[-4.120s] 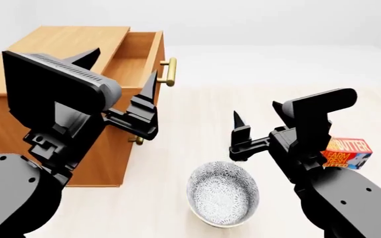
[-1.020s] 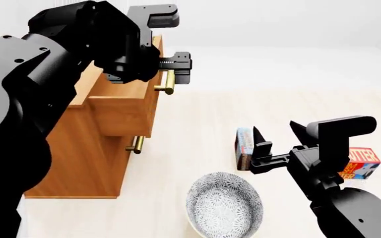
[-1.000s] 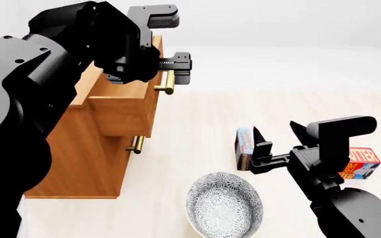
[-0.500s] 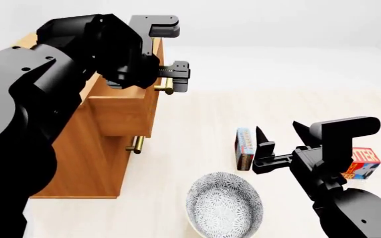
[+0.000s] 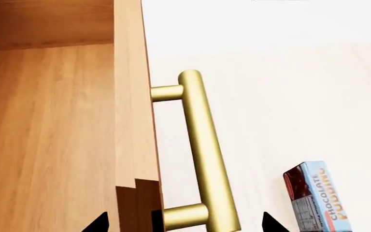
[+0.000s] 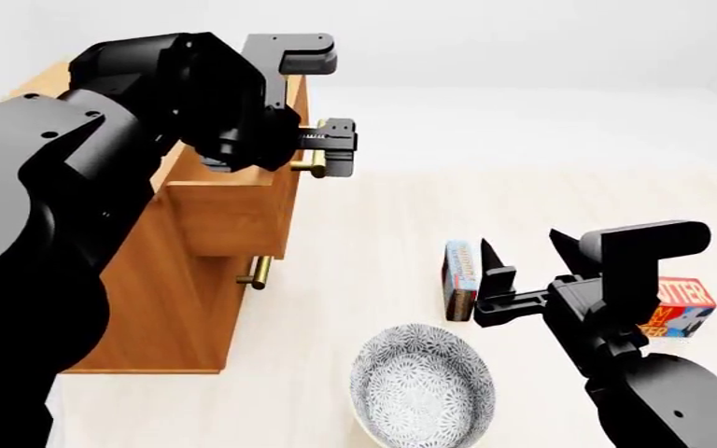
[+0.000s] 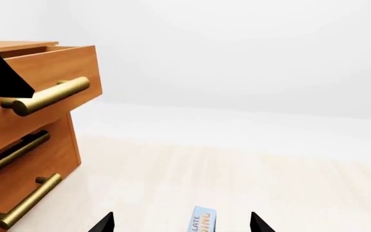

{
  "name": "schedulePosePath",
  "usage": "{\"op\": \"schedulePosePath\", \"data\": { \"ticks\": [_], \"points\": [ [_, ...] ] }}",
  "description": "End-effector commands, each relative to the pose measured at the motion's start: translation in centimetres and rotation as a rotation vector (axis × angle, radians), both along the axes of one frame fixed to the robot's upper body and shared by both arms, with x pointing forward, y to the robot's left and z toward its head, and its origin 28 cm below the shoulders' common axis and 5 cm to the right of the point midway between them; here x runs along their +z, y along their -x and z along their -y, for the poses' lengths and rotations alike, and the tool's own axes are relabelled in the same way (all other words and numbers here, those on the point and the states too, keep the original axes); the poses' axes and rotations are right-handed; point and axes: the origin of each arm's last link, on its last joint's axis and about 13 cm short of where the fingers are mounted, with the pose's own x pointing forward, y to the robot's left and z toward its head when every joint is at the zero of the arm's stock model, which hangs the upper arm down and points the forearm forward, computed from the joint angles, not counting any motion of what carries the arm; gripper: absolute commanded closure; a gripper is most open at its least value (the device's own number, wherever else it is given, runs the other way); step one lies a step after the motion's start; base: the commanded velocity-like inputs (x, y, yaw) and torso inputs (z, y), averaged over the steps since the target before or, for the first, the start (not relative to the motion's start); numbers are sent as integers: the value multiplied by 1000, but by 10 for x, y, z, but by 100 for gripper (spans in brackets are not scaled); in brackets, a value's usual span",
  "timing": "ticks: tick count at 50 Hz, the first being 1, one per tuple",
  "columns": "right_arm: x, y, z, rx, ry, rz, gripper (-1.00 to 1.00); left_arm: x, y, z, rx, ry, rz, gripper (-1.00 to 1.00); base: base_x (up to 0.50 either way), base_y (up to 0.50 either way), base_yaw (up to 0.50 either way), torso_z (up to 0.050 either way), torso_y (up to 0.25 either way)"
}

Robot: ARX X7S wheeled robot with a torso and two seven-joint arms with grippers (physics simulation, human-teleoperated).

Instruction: Put the chocolate pudding in the top drawer of the cabinet and close it.

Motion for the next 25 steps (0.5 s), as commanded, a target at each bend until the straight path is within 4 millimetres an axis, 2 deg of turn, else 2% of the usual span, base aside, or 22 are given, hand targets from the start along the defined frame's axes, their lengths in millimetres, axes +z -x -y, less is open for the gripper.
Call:
{"op": "schedulePosePath", "data": {
  "ticks": [1,25],
  "points": [
    [-1,-2,1,-3,-4,-4,-100,-14,0,4,-35,30,-44,-100,0,0,0,0,0],
    [-2,1,6,-10,-17,5,-100,-16,3,14,-97,67,-56,-100,0,0,0,0,0]
  ]
}}
